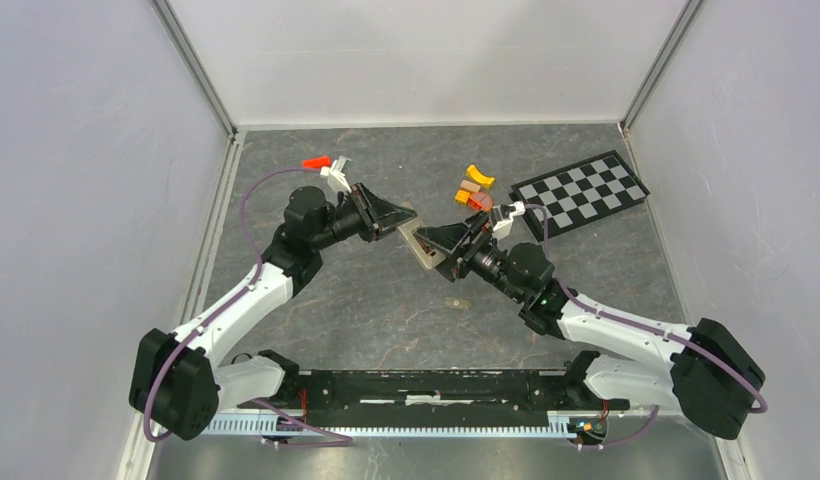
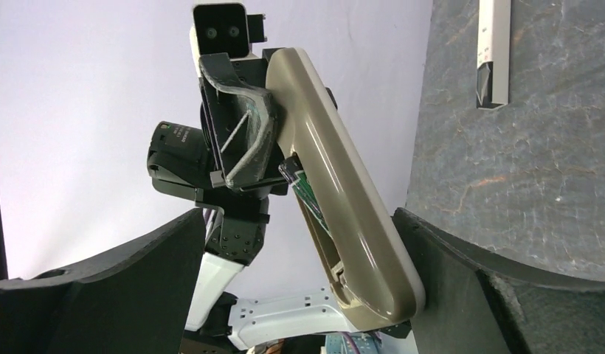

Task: Load the batteries into the remote control
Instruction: Load the battery into the remote control.

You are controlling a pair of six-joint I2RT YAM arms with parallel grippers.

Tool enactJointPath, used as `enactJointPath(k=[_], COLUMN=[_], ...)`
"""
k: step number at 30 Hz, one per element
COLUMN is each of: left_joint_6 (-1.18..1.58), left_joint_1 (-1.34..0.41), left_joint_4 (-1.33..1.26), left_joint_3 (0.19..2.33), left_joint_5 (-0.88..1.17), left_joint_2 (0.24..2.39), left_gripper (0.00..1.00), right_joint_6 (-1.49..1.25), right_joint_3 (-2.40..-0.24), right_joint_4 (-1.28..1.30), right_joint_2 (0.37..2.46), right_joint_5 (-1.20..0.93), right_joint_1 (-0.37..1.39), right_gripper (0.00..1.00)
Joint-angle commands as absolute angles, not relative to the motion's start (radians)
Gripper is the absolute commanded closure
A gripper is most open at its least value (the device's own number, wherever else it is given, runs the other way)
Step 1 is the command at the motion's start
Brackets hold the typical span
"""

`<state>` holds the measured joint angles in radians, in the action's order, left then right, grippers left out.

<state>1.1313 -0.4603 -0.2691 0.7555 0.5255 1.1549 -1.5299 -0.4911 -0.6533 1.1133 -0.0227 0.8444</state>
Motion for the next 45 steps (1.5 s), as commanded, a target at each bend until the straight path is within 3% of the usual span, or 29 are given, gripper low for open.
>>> enactJointPath(k=[1,8,14,31,39,43,45], left_joint_6=[1.129,1.098,1.076,1.035,1.066,1.077,1.080], left_joint_1=[-0.456,-0.456,-0.456,-0.456,-0.456,-0.456,-0.456], left_joint_4=[-0.350,-0.352,-0.376,-0.383,-0.391,-0.393,-0.391], left_joint_3=[0.756,0.764,0.774,0.769,0.778,0.774,0.770], left_joint_5=[0.570,0.600,0.625,0.652,0.655,0.654,0.652], left_joint_2=[1.137,1.136,1.142,1.135,1.142,1.140,1.138], left_gripper=[0.98,0.98,0.98,0.98,0.98,0.98,0.98], right_joint_6=[-1.547,-1.585,-1.649,-1.727,-1.732,-1.721,-1.711], right_joint_3=[-0.544,-0.586,-0.542,-0.488,-0.474,-0.467,-0.459], right_joint_4=[-0.745,-0.751,-0.869,-0.920,-0.918,-0.910,-0.912], right_joint_2=[1.133,1.181,1.207,1.195,1.185,1.170,1.163], right_joint_5=[0.017,0.002,-0.031,-0.006,-0.008,-0.006,-0.006], right_joint_1=[0.850,0.850,0.850,0.849,0.849,0.849,0.850], right_gripper=[0.02,0.02,0.20,0.39,0.57,0.59,0.55])
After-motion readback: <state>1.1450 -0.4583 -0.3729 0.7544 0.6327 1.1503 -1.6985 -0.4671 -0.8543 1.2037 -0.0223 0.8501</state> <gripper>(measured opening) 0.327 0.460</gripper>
